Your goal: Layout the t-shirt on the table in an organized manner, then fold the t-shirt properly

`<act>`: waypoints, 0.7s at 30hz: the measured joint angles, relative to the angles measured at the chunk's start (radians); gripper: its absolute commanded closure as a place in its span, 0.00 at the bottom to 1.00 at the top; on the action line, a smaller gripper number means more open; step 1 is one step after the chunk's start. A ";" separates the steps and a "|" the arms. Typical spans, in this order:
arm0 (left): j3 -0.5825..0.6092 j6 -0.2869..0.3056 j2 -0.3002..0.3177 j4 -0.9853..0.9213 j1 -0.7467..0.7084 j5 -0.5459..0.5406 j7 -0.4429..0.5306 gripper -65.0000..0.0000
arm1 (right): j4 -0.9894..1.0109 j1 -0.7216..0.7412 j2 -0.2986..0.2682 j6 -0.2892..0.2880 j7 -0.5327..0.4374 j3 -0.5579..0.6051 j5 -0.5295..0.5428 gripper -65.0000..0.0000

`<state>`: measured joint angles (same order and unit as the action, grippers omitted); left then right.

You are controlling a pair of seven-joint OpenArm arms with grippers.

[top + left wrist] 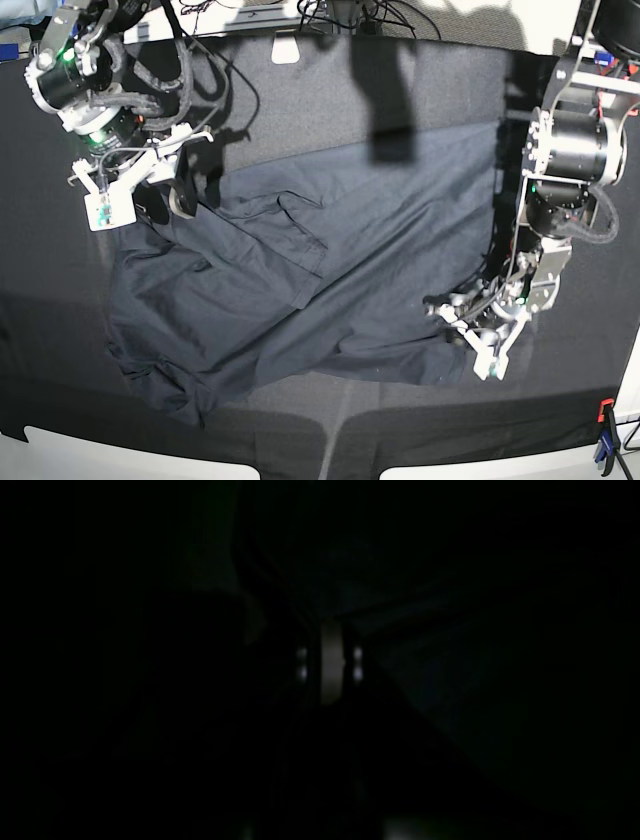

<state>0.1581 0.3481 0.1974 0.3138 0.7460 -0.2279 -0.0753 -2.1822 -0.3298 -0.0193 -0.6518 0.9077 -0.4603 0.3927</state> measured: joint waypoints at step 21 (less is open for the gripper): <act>0.000 -0.370 0.149 0.000 0.008 -0.008 0.105 1.00 | 0.000 0.011 0.000 0.000 0.000 0.000 -0.002 0.68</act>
<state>0.1581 -0.0223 0.3466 0.3138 0.7540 -0.2356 0.0296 -2.1826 -0.3187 -0.0193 -0.6518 0.9073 -0.4603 0.3908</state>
